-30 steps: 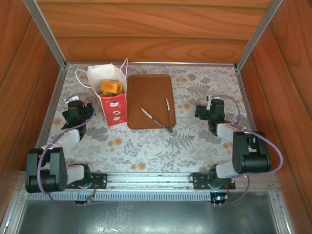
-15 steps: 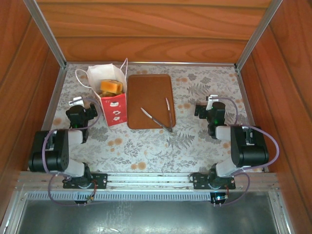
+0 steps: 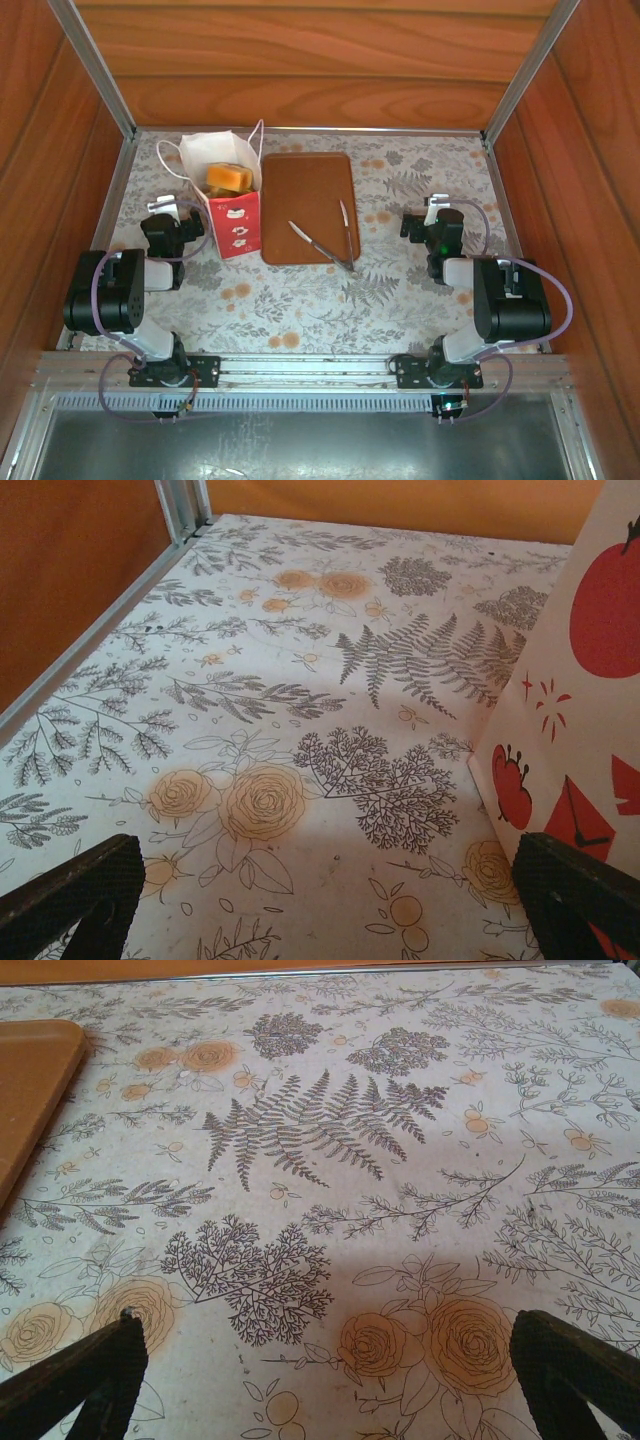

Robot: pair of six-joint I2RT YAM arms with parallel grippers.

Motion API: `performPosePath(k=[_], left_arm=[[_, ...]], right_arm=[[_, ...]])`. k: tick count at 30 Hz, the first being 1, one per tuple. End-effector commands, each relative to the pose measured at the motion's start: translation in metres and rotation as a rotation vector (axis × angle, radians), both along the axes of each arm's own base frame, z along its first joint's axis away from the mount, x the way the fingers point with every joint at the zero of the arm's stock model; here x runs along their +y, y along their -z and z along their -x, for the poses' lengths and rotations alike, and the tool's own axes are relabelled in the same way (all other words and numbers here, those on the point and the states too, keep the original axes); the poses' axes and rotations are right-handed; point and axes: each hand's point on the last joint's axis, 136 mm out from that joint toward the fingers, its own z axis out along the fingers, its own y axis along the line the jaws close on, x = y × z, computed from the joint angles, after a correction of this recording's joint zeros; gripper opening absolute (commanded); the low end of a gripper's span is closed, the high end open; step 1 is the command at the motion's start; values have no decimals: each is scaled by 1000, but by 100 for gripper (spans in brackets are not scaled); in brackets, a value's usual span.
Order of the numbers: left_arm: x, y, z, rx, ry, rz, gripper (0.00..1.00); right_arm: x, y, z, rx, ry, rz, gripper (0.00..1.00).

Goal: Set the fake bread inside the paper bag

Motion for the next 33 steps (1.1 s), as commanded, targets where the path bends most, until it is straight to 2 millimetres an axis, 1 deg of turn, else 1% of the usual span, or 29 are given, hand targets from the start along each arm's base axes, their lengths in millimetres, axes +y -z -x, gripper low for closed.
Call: performPosePath(k=[1,5,22,25,29,31,33], left_arm=[[-4,-7,-5,-21,18,-20,100],[-8,-7,-7,-17,36,-30,100],[-8,-7,-7,-11,38,-28,100],[-8,-7,-7,-10,38,-29,100],[-8,-6,-7,-8,38,-29,100],[-8,-7,-7,-12,38,-29,100],[-8,-6,-7,-9,37,-29,100]], right_arm=[[-2,-11,-7,-36,3,-8,100],[-2,-11,-7,-37,4,-8,100],[-2,-12,-6,-42,-1,-8,100],[1,-18,2,-100,-21,-7,100],[-3,-26,25,-221,5,-12,100],[-3,-25,27,-222,1,-12,100],[-2,-23,19,-185,-1,-11,100]])
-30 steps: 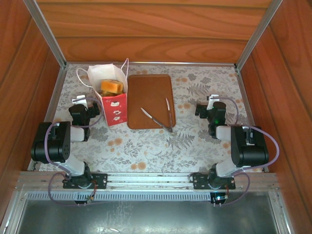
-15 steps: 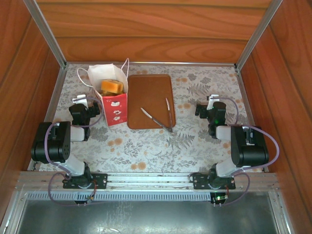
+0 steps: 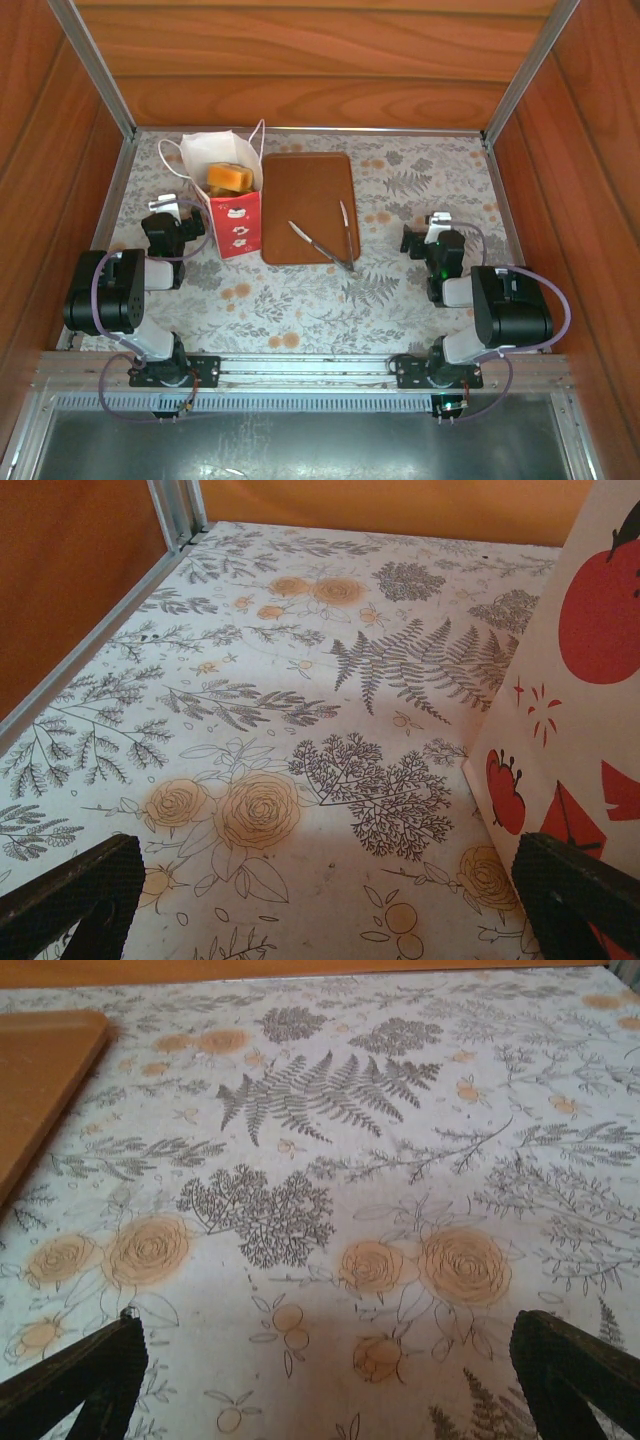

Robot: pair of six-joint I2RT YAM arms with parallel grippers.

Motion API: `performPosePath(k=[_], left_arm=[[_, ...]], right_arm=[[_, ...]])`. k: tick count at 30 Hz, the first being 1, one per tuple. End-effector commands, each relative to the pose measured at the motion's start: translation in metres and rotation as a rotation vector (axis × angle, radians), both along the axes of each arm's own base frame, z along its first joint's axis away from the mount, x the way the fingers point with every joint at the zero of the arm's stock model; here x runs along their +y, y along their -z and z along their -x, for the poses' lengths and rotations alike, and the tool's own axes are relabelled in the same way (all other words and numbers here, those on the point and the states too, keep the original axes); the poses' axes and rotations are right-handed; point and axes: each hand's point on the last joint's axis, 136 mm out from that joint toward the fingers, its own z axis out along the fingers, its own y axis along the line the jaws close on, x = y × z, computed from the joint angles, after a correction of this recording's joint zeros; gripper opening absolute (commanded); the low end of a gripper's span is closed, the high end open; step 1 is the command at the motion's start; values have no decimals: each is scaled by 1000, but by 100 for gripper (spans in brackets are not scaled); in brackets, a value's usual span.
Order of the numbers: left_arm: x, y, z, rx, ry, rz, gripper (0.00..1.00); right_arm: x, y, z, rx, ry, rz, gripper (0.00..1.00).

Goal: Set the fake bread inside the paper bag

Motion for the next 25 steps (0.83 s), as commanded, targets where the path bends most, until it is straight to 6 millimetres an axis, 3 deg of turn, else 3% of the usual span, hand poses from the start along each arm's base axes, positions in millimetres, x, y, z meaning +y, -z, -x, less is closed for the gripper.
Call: performPosePath(k=[1,6,25], left_arm=[[-6,-4,-5,-7,24,-11,100],[-5,-4,-5,-8,24,-11,100],[-5,-4,-4,-6,24,-11,100]], right_arm=[[-1,-33,-25,-87,5,-3,100],[0,-22,-44,37,4,-4,100],[-1,-22,-43,36,6,-3,100]])
